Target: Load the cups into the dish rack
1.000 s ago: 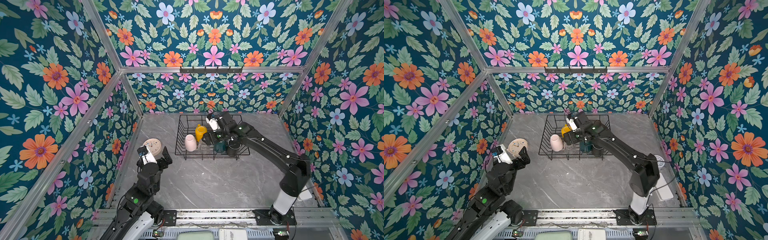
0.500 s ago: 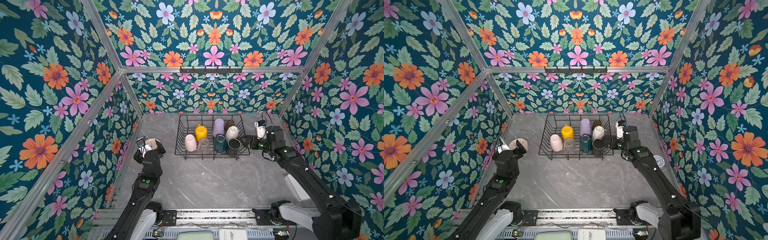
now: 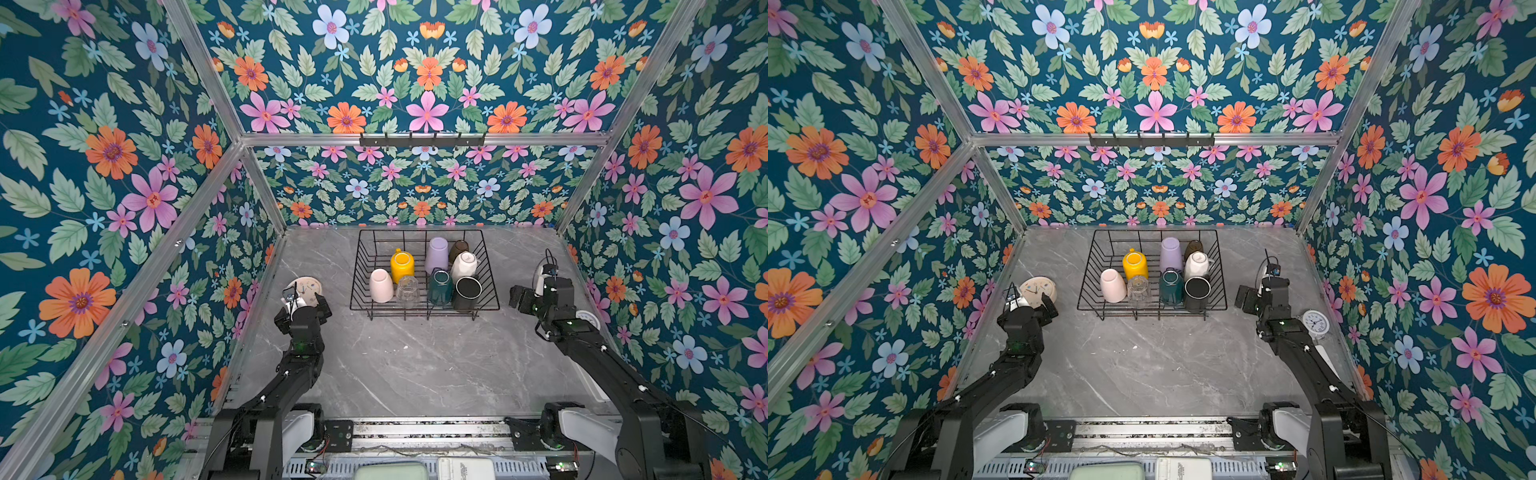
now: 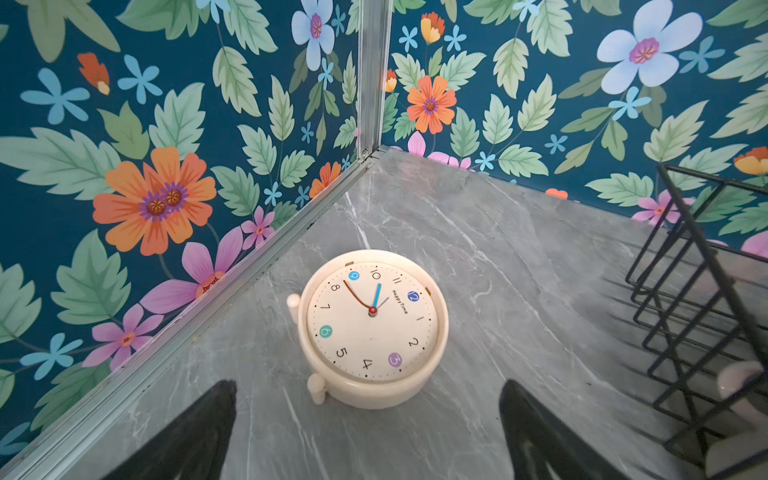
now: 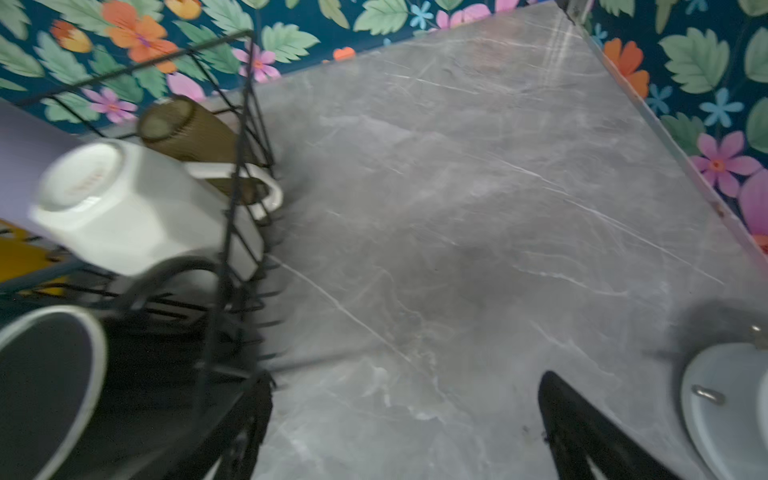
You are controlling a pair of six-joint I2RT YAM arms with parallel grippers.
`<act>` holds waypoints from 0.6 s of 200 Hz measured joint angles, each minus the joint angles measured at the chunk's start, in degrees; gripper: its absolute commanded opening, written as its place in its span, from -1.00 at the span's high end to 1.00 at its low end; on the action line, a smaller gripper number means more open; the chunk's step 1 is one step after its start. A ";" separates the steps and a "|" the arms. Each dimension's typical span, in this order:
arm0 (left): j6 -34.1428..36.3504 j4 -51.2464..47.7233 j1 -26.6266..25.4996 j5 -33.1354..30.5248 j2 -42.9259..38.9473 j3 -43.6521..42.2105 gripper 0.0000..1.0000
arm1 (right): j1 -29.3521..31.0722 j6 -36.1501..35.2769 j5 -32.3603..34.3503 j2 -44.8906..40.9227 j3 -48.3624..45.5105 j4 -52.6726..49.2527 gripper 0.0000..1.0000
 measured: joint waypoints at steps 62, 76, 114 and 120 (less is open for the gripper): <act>4.02 20.04 -0.09 -1.66 13.94 -3.74 -1.00 | -0.22 -7.39 2.93 8.52 -8.79 23.63 -0.98; 5.14 25.62 -0.24 -1.60 16.79 -3.74 -1.00 | -0.22 -8.46 2.80 10.75 -10.51 28.70 -0.98; 9.40 36.30 -2.43 -0.35 24.57 -4.11 -1.00 | -0.22 -9.99 2.16 14.34 -13.20 37.42 -0.98; 10.19 37.33 -2.84 -0.11 24.83 -3.69 -1.00 | -0.22 -10.08 1.88 14.38 -13.27 38.40 -0.98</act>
